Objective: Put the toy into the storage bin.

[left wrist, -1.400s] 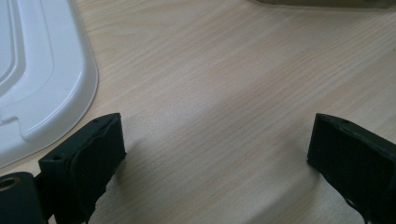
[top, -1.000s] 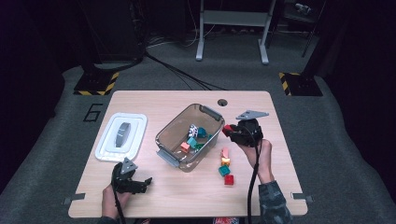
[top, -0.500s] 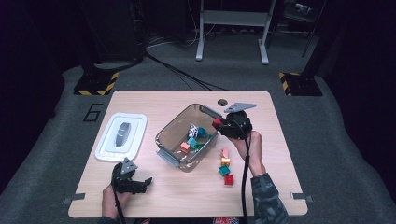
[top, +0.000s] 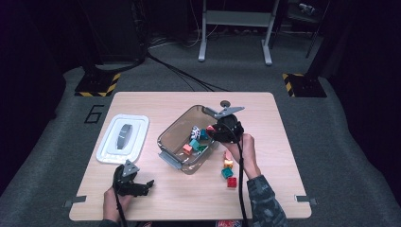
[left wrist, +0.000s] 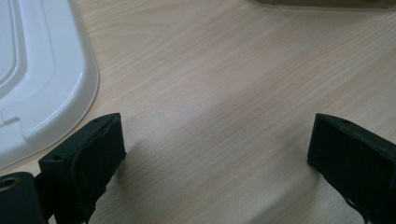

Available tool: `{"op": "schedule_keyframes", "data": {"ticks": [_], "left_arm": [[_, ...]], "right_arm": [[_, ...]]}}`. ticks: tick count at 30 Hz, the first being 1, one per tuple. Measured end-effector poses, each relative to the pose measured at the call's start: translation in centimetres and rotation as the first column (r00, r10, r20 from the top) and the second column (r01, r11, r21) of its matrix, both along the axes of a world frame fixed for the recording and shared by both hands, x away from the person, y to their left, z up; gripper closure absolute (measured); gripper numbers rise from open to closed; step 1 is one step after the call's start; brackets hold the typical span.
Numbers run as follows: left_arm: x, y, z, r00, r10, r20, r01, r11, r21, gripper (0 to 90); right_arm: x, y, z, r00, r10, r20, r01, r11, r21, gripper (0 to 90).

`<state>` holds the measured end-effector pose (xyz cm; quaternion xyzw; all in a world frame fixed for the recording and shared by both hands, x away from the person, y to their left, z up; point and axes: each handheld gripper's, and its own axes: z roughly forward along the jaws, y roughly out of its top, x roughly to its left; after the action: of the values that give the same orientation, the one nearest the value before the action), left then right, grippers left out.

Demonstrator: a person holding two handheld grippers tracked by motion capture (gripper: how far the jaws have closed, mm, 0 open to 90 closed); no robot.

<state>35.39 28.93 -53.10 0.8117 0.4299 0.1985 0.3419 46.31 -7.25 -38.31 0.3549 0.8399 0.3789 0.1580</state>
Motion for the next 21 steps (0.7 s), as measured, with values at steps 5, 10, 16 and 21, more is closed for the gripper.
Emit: {"op": "schedule_keyframes", "data": {"ticks": [5, 10, 16, 21], "left_arm": [[0.0, 0.0, 0.0, 1.0, 0.002, -0.002, -0.002, 1.0, -0.004, 3.9], [0.0, 0.0, 0.0, 1.0, 0.003, -0.003, -0.003, 1.0, -0.004, 3.8], [0.0, 0.0, 0.0, 1.0, 0.003, -0.003, -0.003, 1.0, -0.005, 3.9], [0.0, 0.0, 0.0, 1.0, 0.003, -0.004, -0.003, 1.0, -0.005, 3.9]], "right_arm": [[0.1, 0.0, -0.7, 0.9996, 0.006, -0.026, -0.006, 1.0, -0.015, 67.1], [0.0, 0.1, -0.8, 0.9993, 0.013, -0.034, -0.013, 1.0, -0.015, 66.7], [-0.1, 0.0, -0.7, 0.9993, -0.005, -0.036, 0.005, 1.0, -0.011, 51.7], [-0.8, -1.0, -0.1, 0.9994, -0.034, -0.009, 0.034, 0.999, 0.034, 35.3]]}}
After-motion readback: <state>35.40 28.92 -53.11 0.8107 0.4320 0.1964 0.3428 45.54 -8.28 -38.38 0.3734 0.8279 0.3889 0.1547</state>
